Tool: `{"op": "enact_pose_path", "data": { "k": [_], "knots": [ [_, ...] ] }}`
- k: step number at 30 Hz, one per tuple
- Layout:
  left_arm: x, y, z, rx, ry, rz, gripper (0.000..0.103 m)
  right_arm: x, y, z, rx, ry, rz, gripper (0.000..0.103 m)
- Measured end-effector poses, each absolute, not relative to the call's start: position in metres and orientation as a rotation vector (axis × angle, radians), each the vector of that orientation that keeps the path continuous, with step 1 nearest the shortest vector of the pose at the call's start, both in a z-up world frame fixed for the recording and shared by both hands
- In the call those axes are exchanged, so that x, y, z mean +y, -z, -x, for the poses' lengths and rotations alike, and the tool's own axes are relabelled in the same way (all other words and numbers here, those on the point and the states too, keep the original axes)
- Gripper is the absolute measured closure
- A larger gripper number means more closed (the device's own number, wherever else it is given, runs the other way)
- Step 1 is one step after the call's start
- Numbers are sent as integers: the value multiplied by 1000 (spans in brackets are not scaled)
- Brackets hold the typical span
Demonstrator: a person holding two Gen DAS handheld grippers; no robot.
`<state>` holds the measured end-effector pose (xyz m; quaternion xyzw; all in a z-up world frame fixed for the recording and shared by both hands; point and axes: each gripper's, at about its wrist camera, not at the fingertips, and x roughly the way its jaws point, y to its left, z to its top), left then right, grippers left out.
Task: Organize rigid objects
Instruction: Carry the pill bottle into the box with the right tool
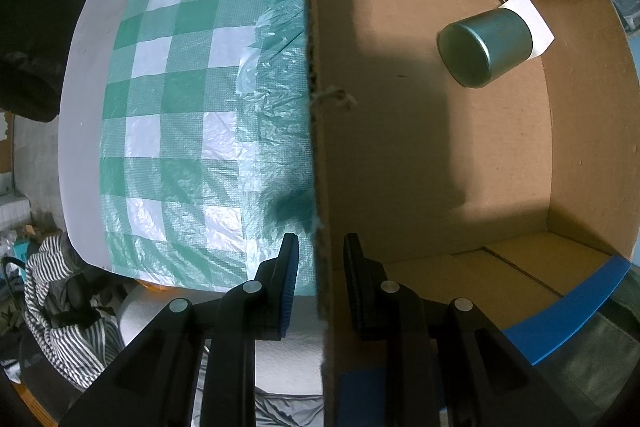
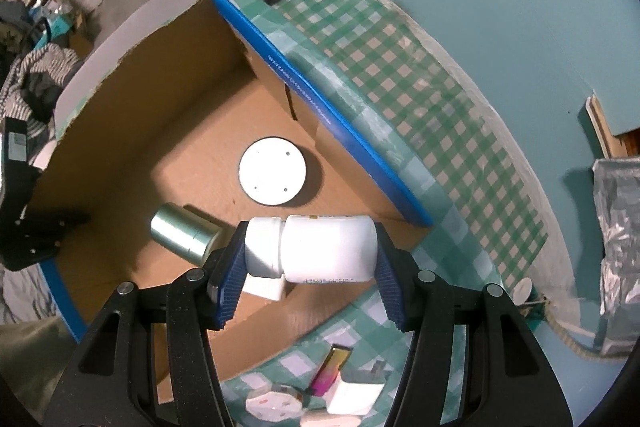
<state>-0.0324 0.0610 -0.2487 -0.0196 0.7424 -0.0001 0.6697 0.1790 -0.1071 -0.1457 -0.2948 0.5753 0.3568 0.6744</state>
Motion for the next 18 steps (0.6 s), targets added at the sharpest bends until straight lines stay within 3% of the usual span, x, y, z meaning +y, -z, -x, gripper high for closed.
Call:
{"op": "enact_pose_path", "data": {
  "k": [18],
  "knots": [
    [65,248,35,1674,-5,47,80,-107,165,-189,1334,-776,661,45]
  ]
}}
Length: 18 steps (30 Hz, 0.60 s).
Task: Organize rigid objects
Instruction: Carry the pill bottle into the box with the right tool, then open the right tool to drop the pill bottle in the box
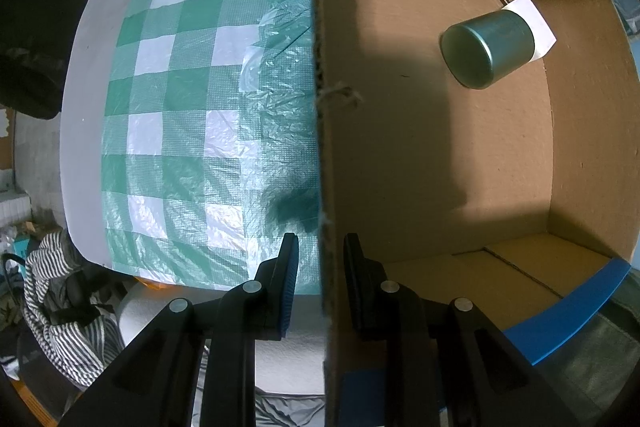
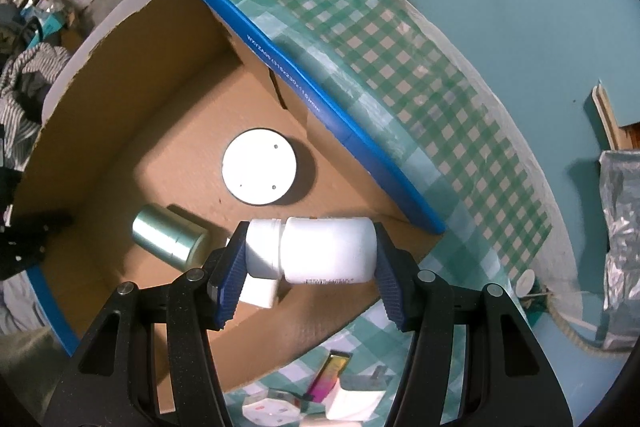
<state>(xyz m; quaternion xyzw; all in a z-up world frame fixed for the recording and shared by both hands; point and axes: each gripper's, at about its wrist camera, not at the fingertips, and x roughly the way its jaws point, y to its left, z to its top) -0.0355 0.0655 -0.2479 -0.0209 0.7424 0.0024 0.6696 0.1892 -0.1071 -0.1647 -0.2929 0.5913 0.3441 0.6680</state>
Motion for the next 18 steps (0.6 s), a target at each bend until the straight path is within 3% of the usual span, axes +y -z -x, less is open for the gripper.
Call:
{"op": "enact_pose_path", "data": {
  "k": [14,18],
  "knots": [
    [63,245,34,1673,-8,45,80,-115,154,-192,1321,-775,626,41],
    [63,245,34,1671,-8,44,80,-121,141,-188,1302,-792,599,33]
  ]
}}
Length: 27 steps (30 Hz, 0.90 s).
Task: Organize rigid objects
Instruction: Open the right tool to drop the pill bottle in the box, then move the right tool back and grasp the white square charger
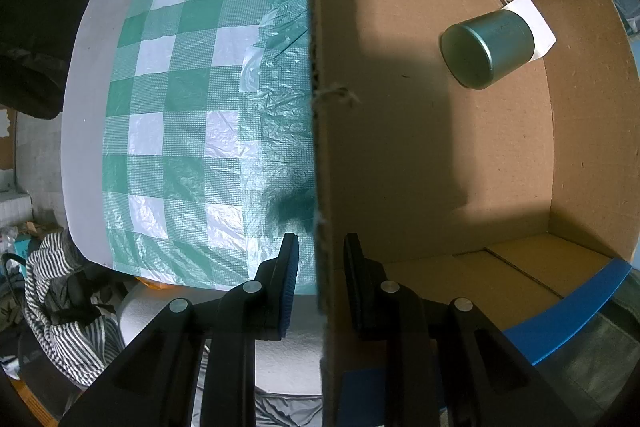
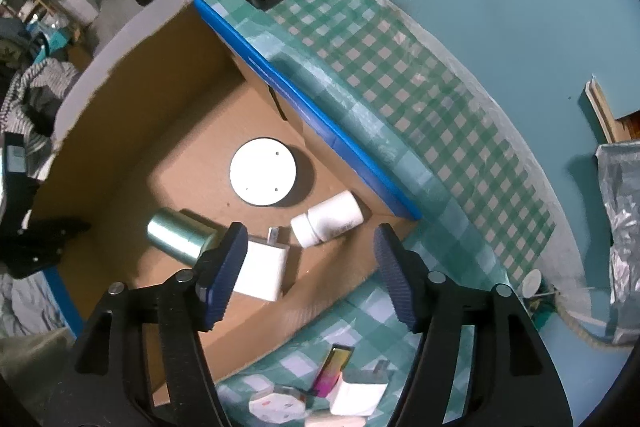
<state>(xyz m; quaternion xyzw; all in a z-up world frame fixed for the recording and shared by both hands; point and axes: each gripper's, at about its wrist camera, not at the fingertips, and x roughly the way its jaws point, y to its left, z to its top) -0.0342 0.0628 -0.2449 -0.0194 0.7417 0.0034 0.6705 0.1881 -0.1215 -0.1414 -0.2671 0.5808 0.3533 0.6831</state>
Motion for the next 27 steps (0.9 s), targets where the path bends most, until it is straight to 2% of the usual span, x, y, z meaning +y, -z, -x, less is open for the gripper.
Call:
{"op": "enact_pose_path", "data": {
  "k": [15,27],
  "knots": [
    [62,243,31,1675,1,31,80,-183,121,-177,1304,-737,499,32],
    [61,242,29,1681,1,34,80,-254,154,-171,1401,-613,447,32]
  ]
}}
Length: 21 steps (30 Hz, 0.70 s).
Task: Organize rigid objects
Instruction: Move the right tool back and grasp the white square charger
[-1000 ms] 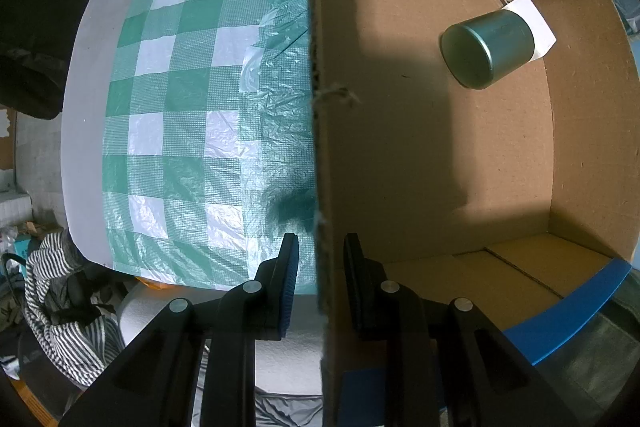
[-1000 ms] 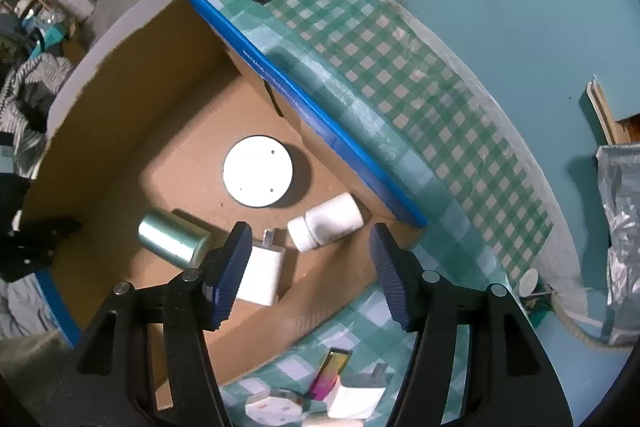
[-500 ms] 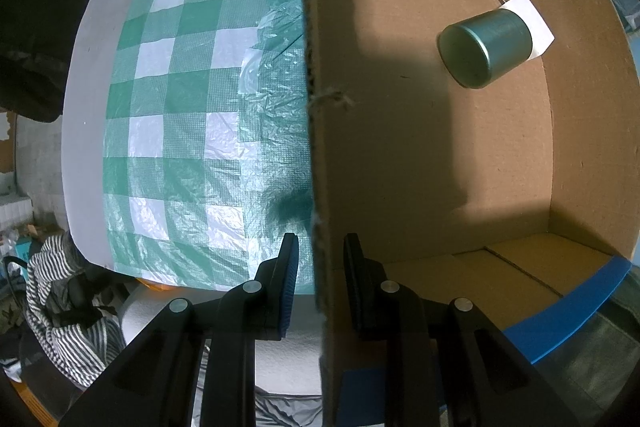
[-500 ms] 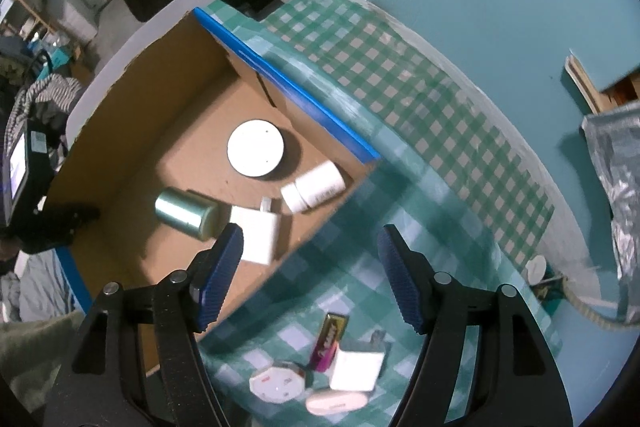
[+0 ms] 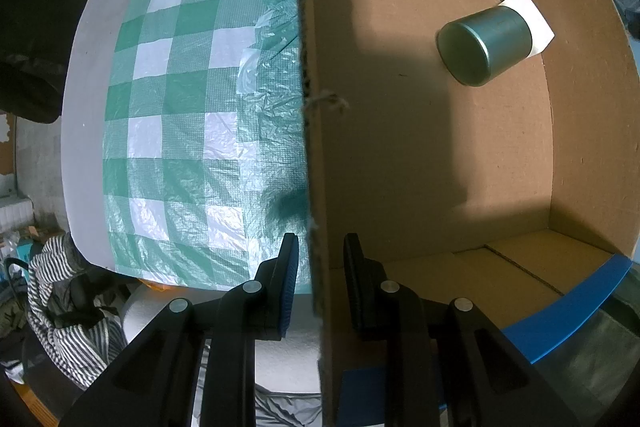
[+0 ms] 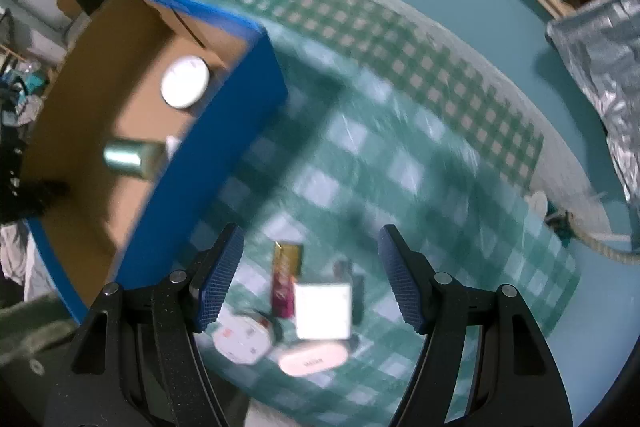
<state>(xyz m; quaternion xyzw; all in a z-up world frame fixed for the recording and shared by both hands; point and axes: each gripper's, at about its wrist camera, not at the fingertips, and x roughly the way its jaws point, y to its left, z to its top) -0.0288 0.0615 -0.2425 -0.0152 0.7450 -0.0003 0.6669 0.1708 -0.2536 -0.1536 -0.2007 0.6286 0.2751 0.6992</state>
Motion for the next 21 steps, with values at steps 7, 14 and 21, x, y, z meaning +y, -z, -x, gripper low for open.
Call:
{"op": "enact_pose_path", "data": {
  "k": [7,14,21],
  "knots": [
    [63,243,30,1684,-5,41,80,-286,189,-156,1476,-577,427,32],
    [61,244,30,1688,-5,34,80,-298,221,-138,1525,-582,462,32],
    [59,243,29,1689,-7,33,80,-297,240,-131,1545,-578,473,33]
  ]
}}
